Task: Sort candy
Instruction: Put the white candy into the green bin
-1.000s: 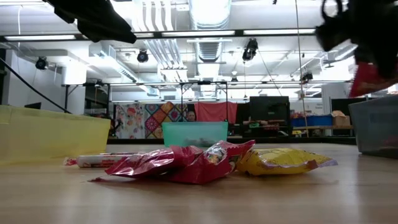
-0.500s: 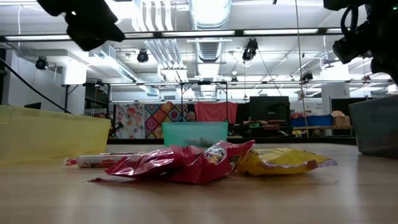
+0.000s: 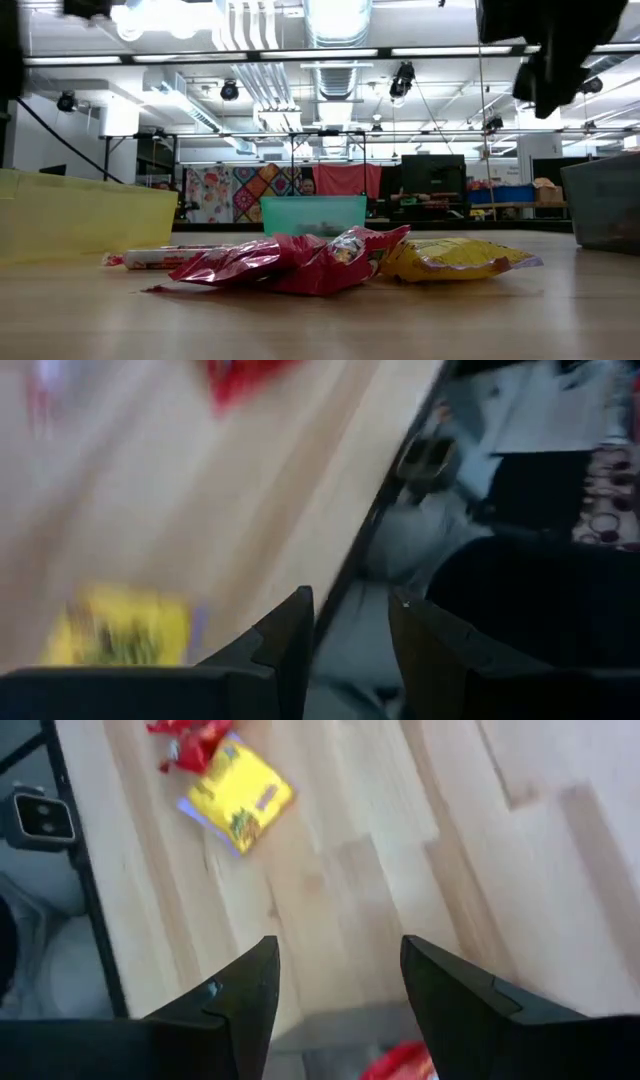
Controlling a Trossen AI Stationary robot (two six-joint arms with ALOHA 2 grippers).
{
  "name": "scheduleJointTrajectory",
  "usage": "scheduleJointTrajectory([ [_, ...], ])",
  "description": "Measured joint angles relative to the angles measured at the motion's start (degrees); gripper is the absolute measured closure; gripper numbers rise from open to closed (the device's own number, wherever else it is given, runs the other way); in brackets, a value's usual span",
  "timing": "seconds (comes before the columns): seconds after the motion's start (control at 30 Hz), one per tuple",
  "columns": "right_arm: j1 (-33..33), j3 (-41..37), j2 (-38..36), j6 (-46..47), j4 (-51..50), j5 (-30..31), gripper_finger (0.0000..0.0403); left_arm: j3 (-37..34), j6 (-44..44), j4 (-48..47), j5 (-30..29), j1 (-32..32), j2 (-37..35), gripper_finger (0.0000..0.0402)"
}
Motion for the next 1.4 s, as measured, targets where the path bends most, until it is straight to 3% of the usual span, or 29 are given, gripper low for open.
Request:
scheduleJointTrajectory([
  [0.17,-0.02,1.51,1.94,-2.98,0.85,2.15,0.0202,7.33,-13.13,-10.61,4.76,-5.13,6.23,0.0286],
  [0.43,0.01,1.71,5.42,-5.47,0.99,2.10,0.0202,21.82,-19.74,-45.27,3.35,-9.22,16.97,0.0305],
  [0.7,0.15,1.71,6.89,-5.47,0.71,1.04,0.0202,18.70,-29.53,-42.17,-1.12,-10.71,18.89,0.0348],
  [0.9,1.05,1.71,6.92,-5.54,0.68,1.05,0.0202,16.55,-40.29,-43.28,-4.74,-13.57,20.15,0.0346],
  [1.4,1.40,1.71,6.96,-5.47,0.99,1.39,0.0202,17.33,-41.05,-42.86,-2.71,-14.29,26.13,0.0305],
])
